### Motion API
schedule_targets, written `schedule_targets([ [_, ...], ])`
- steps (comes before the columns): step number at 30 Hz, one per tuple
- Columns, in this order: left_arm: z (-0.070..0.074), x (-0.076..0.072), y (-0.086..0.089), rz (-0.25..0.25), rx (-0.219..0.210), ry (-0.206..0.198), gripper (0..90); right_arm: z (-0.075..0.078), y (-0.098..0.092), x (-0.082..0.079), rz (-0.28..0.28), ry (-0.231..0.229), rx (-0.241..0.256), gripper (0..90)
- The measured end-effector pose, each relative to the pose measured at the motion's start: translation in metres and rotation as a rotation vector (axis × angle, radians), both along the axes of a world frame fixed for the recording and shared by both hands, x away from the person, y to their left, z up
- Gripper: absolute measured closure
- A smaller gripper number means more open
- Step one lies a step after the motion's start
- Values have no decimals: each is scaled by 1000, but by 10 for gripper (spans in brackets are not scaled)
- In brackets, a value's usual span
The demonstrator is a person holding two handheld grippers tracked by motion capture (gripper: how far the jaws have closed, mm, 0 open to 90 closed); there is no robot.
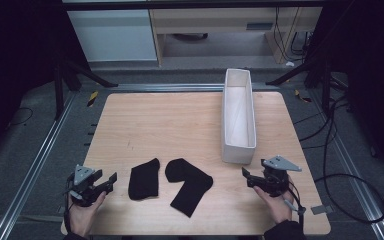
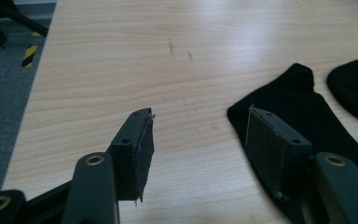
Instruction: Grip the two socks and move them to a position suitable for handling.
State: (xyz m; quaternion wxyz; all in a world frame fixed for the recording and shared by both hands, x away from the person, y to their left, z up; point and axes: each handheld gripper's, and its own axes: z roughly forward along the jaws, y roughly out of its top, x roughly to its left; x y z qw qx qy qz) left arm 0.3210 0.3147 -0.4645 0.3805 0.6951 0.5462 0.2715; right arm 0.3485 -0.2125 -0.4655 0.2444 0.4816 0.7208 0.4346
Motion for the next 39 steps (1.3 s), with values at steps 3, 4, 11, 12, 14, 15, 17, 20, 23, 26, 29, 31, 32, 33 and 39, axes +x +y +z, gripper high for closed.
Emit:
schedule_targets([
  [3, -2, -2, -8, -31, 11, -11, 385, 0, 17, -3, 56, 2, -13, 230],
  [4, -3, -3, -10, -48, 9, -5, 386, 0, 22, -5, 77, 3, -17, 235],
  [11, -4, -6, -24, -104, 23, -31, 397, -2, 65, -14, 232, 16, -22, 273],
  [12, -5, -6, -26, -110, 28, -28, 394, -2, 72, -15, 253, 15, -34, 278],
  [14, -6, -6, -30, -119, 34, -20, 393, -3, 85, -19, 300, 25, -43, 290],
  [15, -6, -6, -30, -119, 34, -20, 390, -3, 85, -19, 300, 25, -43, 290],
  [17, -6, -6, -32, -123, 36, -21, 384, -5, 103, -24, 362, 41, -53, 302],
  [20, -7, -5, -33, -123, 34, -14, 379, -8, 115, -26, 397, 61, -52, 309],
  [23, -6, -6, -34, -128, 24, -12, 367, -15, 138, -30, 457, 96, -82, 321],
  [26, -5, -5, -36, -138, 24, -6, 367, -19, 150, -35, 487, 108, -100, 347],
  [29, -5, -5, -40, -149, 28, -2, 367, -21, 158, -40, 514, 114, -100, 394],
  [31, -5, -5, -41, -151, 31, -5, 363, -22, 160, -41, 521, 121, -99, 411],
  [32, -5, -5, -43, -158, 38, -4, 363, -25, 165, -45, 543, 128, -110, 456],
  [33, -5, -5, -43, -158, 38, -4, 361, -26, 167, -46, 548, 127, -118, 470],
  [39, -6, -3, -45, -167, 32, 7, 352, -33, 174, -50, 588, 147, -132, 567],
])
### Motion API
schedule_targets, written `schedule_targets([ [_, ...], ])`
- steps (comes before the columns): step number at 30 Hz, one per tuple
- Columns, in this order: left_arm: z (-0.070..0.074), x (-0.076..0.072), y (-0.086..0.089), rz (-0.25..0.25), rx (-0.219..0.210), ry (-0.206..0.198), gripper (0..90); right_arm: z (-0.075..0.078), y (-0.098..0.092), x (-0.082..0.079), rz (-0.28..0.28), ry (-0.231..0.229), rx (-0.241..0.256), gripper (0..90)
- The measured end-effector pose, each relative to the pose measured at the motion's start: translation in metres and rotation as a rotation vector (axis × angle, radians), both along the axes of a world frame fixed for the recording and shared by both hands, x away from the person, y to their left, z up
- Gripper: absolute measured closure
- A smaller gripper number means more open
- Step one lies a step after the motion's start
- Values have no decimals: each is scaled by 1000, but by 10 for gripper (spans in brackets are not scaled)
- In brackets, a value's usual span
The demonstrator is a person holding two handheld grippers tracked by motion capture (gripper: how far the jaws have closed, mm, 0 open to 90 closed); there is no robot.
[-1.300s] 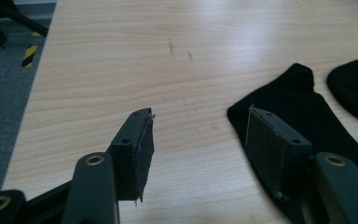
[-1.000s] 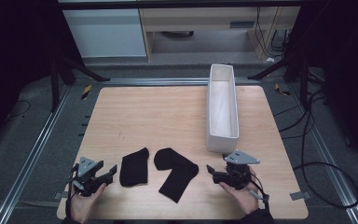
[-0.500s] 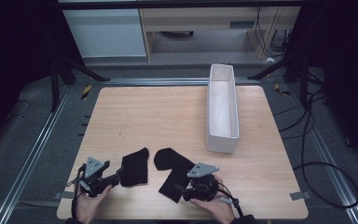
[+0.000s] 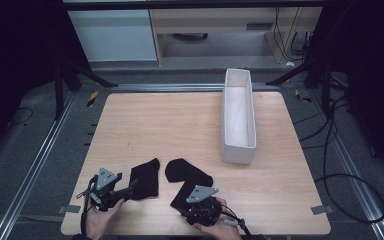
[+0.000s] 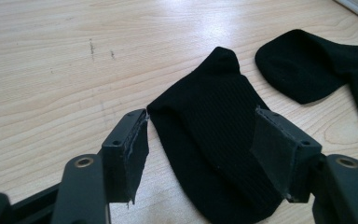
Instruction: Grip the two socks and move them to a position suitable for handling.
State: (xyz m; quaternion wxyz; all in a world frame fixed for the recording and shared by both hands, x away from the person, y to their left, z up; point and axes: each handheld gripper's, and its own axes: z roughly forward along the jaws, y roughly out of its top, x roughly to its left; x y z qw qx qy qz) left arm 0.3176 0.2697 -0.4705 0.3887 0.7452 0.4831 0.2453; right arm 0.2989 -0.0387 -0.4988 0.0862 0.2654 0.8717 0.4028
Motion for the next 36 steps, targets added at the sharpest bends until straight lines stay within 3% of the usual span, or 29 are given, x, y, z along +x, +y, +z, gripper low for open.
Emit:
schedule_targets([
  [3, 0, 1, 0, 2, -6, 5, 349, -2, 2, -1, 11, 7, -12, 584],
  [13, 0, 2, -4, -6, -19, 11, 336, -3, 6, -3, 22, -48, -84, 747],
  [17, 0, 2, -6, -10, -23, 10, 336, -3, 6, -2, 24, -41, -90, 808],
  [23, 1, 4, -10, -24, -30, 17, 340, -2, 4, 3, 24, -10, -70, 834],
  [27, 3, 9, -16, -48, -69, 30, 359, 2, -1, 6, 46, 19, -1, 840],
  [32, 8, 16, -28, -72, -46, 13, 368, 9, -4, 5, 43, 10, 13, 838],
  [36, 7, 29, -48, -121, -36, 39, 383, 11, -10, 6, 33, 27, 34, 835],
])
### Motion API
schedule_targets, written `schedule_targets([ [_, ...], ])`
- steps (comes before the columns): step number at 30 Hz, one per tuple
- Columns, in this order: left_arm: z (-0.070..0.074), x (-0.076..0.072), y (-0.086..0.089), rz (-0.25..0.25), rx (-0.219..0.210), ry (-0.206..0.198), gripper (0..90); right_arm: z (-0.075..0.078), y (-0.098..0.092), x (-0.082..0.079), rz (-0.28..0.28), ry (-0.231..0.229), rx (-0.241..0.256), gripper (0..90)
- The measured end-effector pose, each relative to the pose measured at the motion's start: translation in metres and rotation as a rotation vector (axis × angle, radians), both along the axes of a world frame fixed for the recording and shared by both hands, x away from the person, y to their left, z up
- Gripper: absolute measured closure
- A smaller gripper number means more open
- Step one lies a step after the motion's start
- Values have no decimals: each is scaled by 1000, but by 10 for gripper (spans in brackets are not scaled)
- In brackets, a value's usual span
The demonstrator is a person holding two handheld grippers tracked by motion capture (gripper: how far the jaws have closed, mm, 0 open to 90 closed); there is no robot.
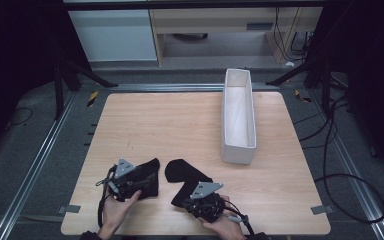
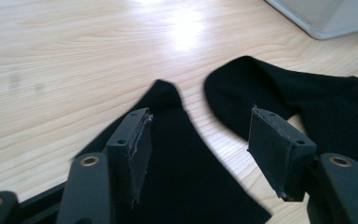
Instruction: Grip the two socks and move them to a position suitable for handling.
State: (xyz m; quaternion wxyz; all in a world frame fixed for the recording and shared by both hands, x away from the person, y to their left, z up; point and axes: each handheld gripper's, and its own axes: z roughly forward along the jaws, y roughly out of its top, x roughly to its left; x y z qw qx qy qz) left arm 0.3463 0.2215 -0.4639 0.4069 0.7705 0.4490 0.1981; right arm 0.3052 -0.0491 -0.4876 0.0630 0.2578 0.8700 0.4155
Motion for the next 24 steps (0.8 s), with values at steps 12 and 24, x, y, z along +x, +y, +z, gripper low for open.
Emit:
schedule_targets([
  [12, -18, 32, -48, -82, 92, 61, 401, 0, -3, 0, -1, 4, -16, 833],
  [24, -33, 37, -63, -108, 148, 111, 559, 1, -7, 0, 0, 10, -13, 831],
])
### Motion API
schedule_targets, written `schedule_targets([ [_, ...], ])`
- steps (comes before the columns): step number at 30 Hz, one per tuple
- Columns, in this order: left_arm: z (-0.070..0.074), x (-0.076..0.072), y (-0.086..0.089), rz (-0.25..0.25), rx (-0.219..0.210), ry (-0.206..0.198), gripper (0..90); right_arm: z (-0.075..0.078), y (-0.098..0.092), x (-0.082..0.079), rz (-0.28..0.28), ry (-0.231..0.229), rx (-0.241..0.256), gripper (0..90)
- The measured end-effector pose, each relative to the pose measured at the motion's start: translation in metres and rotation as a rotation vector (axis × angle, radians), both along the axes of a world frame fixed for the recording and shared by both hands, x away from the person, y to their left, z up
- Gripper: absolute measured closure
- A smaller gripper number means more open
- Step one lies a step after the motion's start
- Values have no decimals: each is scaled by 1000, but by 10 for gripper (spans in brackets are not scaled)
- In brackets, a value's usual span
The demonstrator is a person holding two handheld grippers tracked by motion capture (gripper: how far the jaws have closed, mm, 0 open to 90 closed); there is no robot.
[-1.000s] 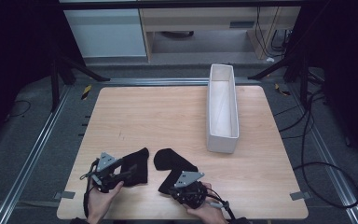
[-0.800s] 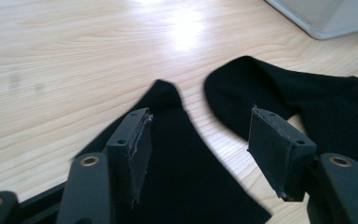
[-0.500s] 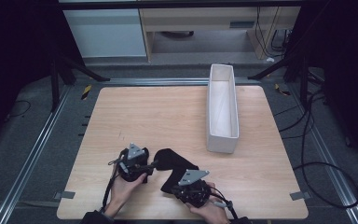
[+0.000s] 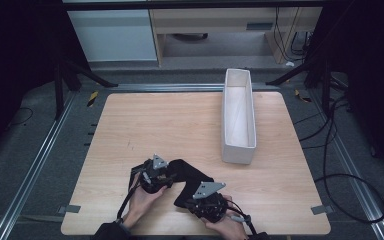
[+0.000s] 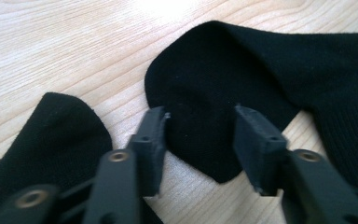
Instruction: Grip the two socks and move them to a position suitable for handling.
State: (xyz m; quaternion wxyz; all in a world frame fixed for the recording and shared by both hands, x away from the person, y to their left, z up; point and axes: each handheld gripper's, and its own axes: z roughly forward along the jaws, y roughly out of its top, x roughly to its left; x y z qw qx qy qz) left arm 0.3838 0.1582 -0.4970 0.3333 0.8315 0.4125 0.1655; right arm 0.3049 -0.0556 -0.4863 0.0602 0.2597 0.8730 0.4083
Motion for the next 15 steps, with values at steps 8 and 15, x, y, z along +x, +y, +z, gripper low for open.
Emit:
schedule_targets([
  [8, 4, -8, -2, -21, 9, 15, 807, 6, -5, 0, -13, -20, 16, 831],
  [15, 14, -36, 5, -44, -23, 50, 808, 27, -25, 7, -76, -88, 85, 831],
])
